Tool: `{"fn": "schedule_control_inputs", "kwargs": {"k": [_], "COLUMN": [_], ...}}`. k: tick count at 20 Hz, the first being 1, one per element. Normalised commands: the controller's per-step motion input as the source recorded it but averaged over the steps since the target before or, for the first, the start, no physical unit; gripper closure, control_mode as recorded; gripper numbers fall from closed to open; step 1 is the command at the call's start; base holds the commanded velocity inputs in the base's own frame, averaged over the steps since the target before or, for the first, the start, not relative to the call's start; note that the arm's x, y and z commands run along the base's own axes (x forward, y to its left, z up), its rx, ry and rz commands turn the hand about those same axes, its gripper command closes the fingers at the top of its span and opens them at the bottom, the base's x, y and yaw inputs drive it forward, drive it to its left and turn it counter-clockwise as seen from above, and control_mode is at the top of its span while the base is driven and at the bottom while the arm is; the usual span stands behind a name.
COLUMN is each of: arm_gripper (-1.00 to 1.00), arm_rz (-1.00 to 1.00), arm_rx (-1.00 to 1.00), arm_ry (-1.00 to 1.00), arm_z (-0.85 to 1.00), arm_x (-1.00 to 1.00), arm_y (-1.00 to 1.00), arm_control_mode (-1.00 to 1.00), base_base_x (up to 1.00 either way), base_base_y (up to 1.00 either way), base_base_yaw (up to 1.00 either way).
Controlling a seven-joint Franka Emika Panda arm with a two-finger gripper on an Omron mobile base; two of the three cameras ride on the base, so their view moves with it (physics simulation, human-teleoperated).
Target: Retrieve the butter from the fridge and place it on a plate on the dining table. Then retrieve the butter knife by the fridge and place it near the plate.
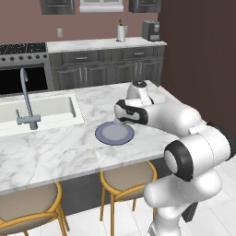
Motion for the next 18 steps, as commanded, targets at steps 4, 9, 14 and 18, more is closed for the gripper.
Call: {"fn": "schedule_control_inputs", "kwargs": {"k": [4,9,14,18], "arm_gripper": [1.0,1.0,1.0,1.0], "arm_rz": [0.0,0.0,0.0,0.0], "arm_rx": [0.0,0.0,0.0,0.0], "arm_ry": [0.0,0.0,0.0,-0.01], "arm_z": [-0.12,-0.18,-0.29,-0.39], "arm_x": [0.36,0.29,0.09,0.11], "arm_y": [0.16,0.14,0.0,0.08], "arm_control_mode": [-1.0,-1.0,-1.0,-1.0], "base_base_x": [0.0,0.0,0.0,0.0], "base_base_y": [0.0,0.0,0.0,0.0], "base_base_yaw": [0.0,0.0,0.0,0.0]}}
